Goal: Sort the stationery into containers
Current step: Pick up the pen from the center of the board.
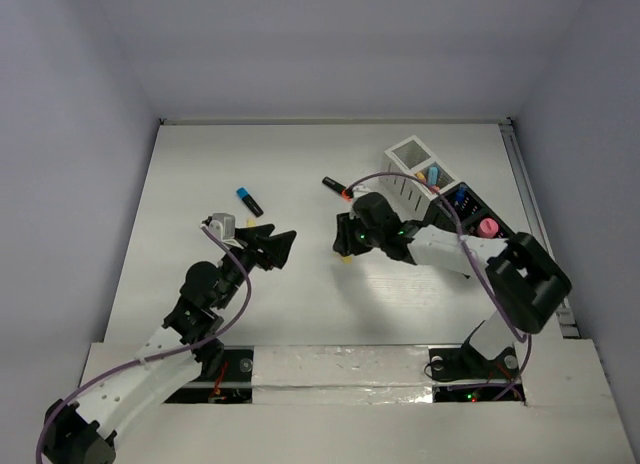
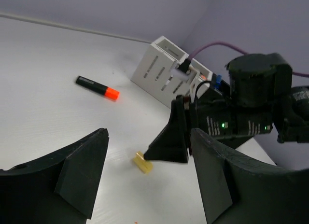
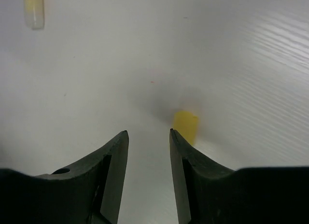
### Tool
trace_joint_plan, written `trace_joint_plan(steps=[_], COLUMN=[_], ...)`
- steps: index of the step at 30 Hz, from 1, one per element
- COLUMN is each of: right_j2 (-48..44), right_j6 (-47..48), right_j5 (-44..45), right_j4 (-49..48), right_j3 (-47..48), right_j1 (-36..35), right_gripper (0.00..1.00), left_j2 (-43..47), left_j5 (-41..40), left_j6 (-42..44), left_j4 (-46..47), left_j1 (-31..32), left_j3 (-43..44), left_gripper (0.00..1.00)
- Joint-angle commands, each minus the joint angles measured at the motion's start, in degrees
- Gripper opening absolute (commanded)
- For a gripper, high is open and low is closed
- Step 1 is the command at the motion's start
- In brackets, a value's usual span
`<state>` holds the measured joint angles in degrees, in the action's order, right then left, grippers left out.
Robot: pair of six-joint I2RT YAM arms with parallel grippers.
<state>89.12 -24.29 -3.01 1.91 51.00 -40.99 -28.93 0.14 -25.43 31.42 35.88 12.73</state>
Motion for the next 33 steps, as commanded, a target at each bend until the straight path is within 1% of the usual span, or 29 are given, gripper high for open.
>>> trace_joint_plan(steps=[1, 2, 3, 4, 5, 7, 8, 9, 11, 13, 14, 15, 16, 17, 18, 20, 23, 24, 27, 28, 30, 31, 33], right_j2=[5.34, 7.1, 8.95, 12.62, 14.66, 20.53, 22.39, 24.33, 29.85, 33.29, 39.23, 39.29, 41.9, 43.32, 44.55, 47.7, 50.88, 51.15, 50.98, 50.54, 48.35, 47.3, 44.23], right_j6=[-0.76, -0.58, 0.2, 0.82, 1.35, 2.93, 3.28, 3.55, 3.99, 5.22, 5.74, 5.75, 6.45, 6.89, 7.41, 8.82, 10.32, 10.58, 9.97, 9.1, 7.86, 7.25, 5.23], right_j5=[-2.53, -2.97, -3.49, -3.32, -3.06, -1.57, -0.78, 0.01, 0.71, 2.39, 2.65, 2.65, 3.18, 4.66, 5.2, 6.69, 9.41, 10.29, 14.33, 15.56, 16.71, 16.89, 16.89], right_j4=[-3.39, -3.67, -3.84, -4.19, -3.59, -2.27, -2.26, -2.09, -2.09, -1.04, 1.49, 1.51, 2.3, 3.35, 5.8, 7.13, 9.95, 10.82, 11.01, 10.66, 9.0, 8.03, 5.14], right_j3=[6.98, 8.74, 10.68, 12.52, 16.98, 21.66, 25.6, 27.73, 31.95, 37.92, 45.16, 45.24, 46.89, 50.82, 52.6, 55.33, 59.38, 60.17, 58.96, 56.77, 54.13, 52.55, 47.89], right_j1=[-4.52, -5.23, -5.93, -7.51, -8.22, -9.8, -11.03, -11.56, -13.22, -13.76, -14.98, -14.99, -14.99, -15.69, -15.7, -16.83, -17.45, -18.06, -18.6, -18.6, -18.6, -18.6, -18.6], right_gripper=[0.46, 0.5, 0.52, 0.53, 0.58, 0.58, 0.59, 0.62, 0.62, 0.63, 0.65, 0.65, 0.65, 0.65, 0.65, 0.65, 0.58, 0.51, 0.41, 0.29, 0.18, 0.1, 0.04], left_j2=[3.34, 4.48, 6.93, 8.17, 9.58, 13.97, 15.55, 18.44, 21.0, 24.52, 28.62, 28.66, 31.36, 32.17, 32.79, 33.41, 31.92, 31.48, 30.33, 30.42, 30.68, 30.95, 31.3], left_j5=[-7.49, -9.0, -10.5, -13.82, -15.33, -19.89, -21.14, -22.19, -24.31, -26.84, -29.47, -29.5, -29.85, -30.28, -30.72, -30.99, -30.73, -30.47, -30.38, -30.29, -30.29, -30.38, -30.29], left_j6=[-0.23, -0.49, -0.67, -0.85, -1.54, -2.08, -2.51, -3.04, -3.4, -4.27, -5.32, -5.33, -5.59, -5.77, -6.03, -6.03, -6.03, -6.03, -5.95, -5.95, -5.95, -5.95, -5.86], left_j4=[-1.52, -2.41, -3.2, -5.03, -6.1, -8.99, -9.96, -10.67, -12.6, -14.71, -17.07, -17.09, -17.35, -17.79, -18.32, -18.5, -18.32, -18.24, -18.06, -17.97, -17.89, -17.8, -17.71], left_j1=[-0.11, -0.11, -0.11, -0.11, -0.11, -0.11, -0.11, -0.11, -0.11, -0.11, -0.11, -0.11, -0.11, -0.11, -0.11, -0.11, -0.11, -0.11, -0.11, -0.11, -0.11, -0.11, -0.11], left_j3=[-0.25, -0.43, -0.6, -0.69, -0.95, -1.13, -1.39, -1.57, -1.92, -2.01, -2.36, -2.45, -2.71, -2.8, -2.97, -3.06, -2.8, -2.54, -2.45, -2.45, -2.62, -2.8, -2.97], left_gripper=[0.65, 0.64, 0.62, 0.6, 0.59, 0.59, 0.59, 0.59, 0.61, 0.63, 0.64, 0.64, 0.64, 0.64, 0.65, 0.65, 0.65, 0.65, 0.64, 0.64, 0.64, 0.63, 0.63])
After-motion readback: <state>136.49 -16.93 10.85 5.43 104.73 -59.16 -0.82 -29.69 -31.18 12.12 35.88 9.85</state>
